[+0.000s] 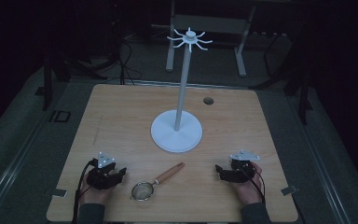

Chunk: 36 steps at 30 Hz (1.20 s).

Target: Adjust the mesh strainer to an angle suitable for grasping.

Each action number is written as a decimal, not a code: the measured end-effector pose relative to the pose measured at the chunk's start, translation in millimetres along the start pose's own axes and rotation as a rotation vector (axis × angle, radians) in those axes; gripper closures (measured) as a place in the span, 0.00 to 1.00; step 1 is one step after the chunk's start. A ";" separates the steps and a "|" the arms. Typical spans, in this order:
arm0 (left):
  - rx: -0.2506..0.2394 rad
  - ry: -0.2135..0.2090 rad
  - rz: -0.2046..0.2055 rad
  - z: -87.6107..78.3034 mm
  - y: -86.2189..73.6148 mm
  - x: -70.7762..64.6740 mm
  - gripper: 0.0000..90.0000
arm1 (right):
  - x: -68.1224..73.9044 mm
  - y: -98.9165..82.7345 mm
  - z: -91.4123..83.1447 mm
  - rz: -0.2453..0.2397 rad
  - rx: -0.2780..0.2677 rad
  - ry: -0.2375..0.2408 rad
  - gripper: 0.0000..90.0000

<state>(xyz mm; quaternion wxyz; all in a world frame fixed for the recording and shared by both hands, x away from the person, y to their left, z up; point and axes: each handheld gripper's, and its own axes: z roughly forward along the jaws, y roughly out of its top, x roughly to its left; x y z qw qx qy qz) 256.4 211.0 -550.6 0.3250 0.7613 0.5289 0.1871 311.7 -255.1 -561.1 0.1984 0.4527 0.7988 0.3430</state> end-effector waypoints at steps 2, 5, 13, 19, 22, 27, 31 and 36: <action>-0.009 0.000 -0.003 -1.0 0.0 -0.2 0.55 | 0.6 -0.2 -0.6 -0.001 -0.006 -0.004 0.27; -0.014 -0.004 -0.002 -2.1 0.1 -0.4 0.56 | 1.7 -0.2 -1.3 -0.013 -0.019 -0.015 0.33; -0.046 -0.030 -0.009 -7.5 2.6 -3.3 0.56 | 1.8 -0.4 -1.9 -0.003 -0.028 -0.033 0.39; -0.083 -0.063 -0.014 -13.8 7.5 -8.0 0.56 | -1.6 -2.4 -6.0 0.032 -0.075 -0.032 0.51; -0.084 -0.069 -0.003 -15.3 10.2 -11.5 0.56 | -3.9 -3.3 -7.7 0.060 -0.093 -0.029 0.54; -0.097 -0.084 0.007 -20.1 15.6 -17.0 0.56 | -1.8 -3.5 -8.1 0.042 -0.099 -0.041 0.57; -0.089 -0.097 0.023 -23.5 21.6 -22.2 0.57 | -1.7 -3.6 -8.3 0.043 -0.101 -0.042 0.57; -0.056 -0.126 0.055 -23.6 31.6 -34.2 0.59 | -0.9 -3.6 -8.4 0.038 -0.102 -0.049 0.57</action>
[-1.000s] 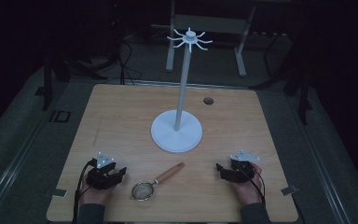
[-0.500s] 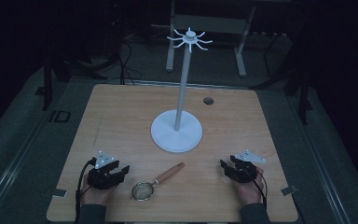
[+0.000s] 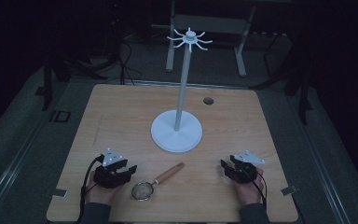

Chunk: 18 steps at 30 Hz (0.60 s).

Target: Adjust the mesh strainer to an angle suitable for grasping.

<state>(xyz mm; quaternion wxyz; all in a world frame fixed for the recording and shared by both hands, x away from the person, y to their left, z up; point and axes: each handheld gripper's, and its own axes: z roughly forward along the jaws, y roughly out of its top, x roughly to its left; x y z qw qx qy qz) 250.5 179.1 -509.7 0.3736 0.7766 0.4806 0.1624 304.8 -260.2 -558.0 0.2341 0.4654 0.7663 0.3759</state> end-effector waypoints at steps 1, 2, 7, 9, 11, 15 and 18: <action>0.008 -0.006 0.008 1.2 2.6 -2.5 0.59 | 0.1 0.0 0.0 -0.001 0.000 0.000 0.57; 0.019 -0.013 0.018 2.2 5.3 -4.7 0.59 | 0.1 0.0 0.1 -0.002 0.000 -0.001 0.57; 0.056 -0.036 0.048 7.6 17.4 -13.6 0.60 | -0.6 -0.1 -0.2 0.004 -0.003 0.002 0.57; 0.073 -0.042 0.053 9.3 21.8 -15.7 0.60 | -0.4 0.0 -0.2 0.004 -0.003 0.002 0.57; 0.083 -0.048 0.057 10.2 24.8 -16.7 0.61 | -0.5 -0.1 -0.2 0.003 -0.004 0.002 0.57; 0.120 -0.062 0.078 13.0 31.2 -20.3 0.62 | -0.8 -0.1 -0.3 0.005 -0.005 0.002 0.57; 0.150 -0.065 0.104 15.1 36.7 -23.0 0.62 | -0.8 -0.1 -0.3 0.006 -0.005 0.000 0.57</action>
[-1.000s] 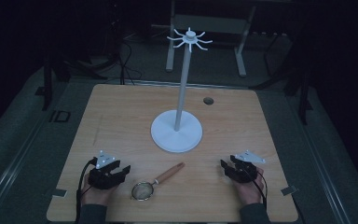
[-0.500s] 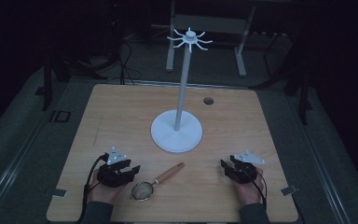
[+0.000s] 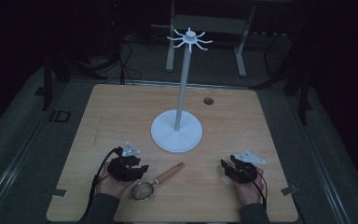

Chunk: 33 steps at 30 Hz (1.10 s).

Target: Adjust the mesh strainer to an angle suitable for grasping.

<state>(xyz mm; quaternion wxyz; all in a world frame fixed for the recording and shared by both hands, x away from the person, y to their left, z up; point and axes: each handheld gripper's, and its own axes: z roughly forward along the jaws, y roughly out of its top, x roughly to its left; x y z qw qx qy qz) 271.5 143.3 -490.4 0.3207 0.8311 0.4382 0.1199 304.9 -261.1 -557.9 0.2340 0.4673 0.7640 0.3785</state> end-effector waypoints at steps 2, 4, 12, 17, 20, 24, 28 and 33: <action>0.013 -0.003 0.010 1.4 3.9 -1.7 0.62 | 0.0 0.0 0.0 0.000 0.000 -0.001 0.57; 0.025 -0.005 0.019 3.2 8.0 -3.7 0.63 | -0.1 0.0 -0.1 0.000 0.000 -0.001 0.56; 0.078 -0.005 0.056 11.3 18.5 -10.2 0.63 | -0.5 0.0 -0.1 0.003 0.000 0.000 0.56; 0.112 -0.016 0.068 16.2 23.6 -14.1 0.64 | -0.4 0.0 0.0 0.004 0.000 -0.001 0.56; 0.133 -0.022 0.077 19.2 26.0 -16.4 0.64 | -0.5 0.0 0.1 0.004 0.001 0.000 0.56; 0.165 -0.032 0.103 23.7 29.3 -20.1 0.65 | -0.5 0.0 0.1 0.003 0.001 -0.001 0.56; 0.191 -0.041 0.112 27.2 31.6 -23.4 0.65 | -0.4 0.0 0.3 0.004 -0.001 0.000 0.55; 0.240 -0.061 0.136 34.1 34.9 -29.0 0.65 | -0.5 0.0 0.2 0.003 0.000 -0.001 0.55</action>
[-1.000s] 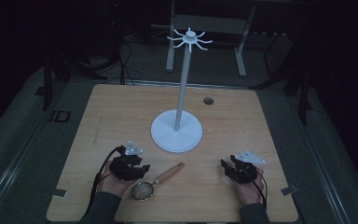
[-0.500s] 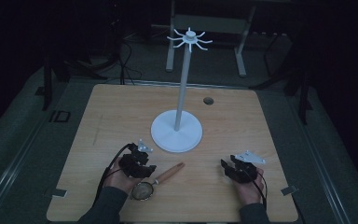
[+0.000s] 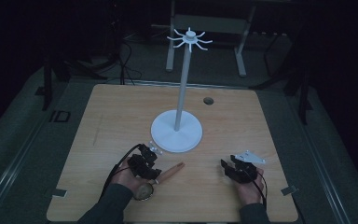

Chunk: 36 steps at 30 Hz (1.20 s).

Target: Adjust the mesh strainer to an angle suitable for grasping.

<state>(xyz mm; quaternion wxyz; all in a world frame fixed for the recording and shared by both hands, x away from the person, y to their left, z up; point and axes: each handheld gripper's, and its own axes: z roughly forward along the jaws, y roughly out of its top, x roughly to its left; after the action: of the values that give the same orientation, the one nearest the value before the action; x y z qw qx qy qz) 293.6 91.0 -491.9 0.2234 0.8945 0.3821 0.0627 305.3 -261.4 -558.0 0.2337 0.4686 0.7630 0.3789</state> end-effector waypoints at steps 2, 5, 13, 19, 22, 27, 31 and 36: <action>0.016 -0.010 0.010 2.5 0.9 -1.9 0.65 | -0.1 0.0 0.0 0.000 0.001 0.001 0.55; 0.038 -0.022 0.027 6.9 1.1 -6.0 0.65 | 0.0 0.0 0.1 0.000 0.001 0.000 0.55; 0.081 -0.050 0.039 14.1 2.6 -10.9 0.68 | -0.2 0.1 0.2 0.003 0.003 0.003 0.55; 0.135 -0.067 0.044 23.2 2.8 -12.8 0.70 | -0.2 0.1 0.1 0.003 0.002 0.002 0.55; 0.162 -0.070 0.038 28.2 1.9 -12.5 0.74 | -0.1 0.1 0.2 0.003 0.004 0.004 0.55; 0.181 -0.082 0.017 31.3 2.0 -10.1 0.74 | -0.3 0.1 0.2 0.004 0.002 0.004 0.55; 0.198 -0.082 0.016 34.9 3.0 -10.3 0.73 | -0.1 0.1 0.1 0.002 0.001 0.002 0.55; 0.214 -0.074 0.013 36.2 5.1 -11.5 0.73 | -0.3 0.1 0.1 0.003 0.000 0.004 0.55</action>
<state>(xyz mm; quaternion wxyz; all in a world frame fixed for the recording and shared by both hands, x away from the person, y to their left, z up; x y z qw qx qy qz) 299.2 67.0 -521.3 0.1401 0.9174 0.3723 -0.0099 305.6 -261.7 -558.0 0.2316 0.4692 0.7628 0.3800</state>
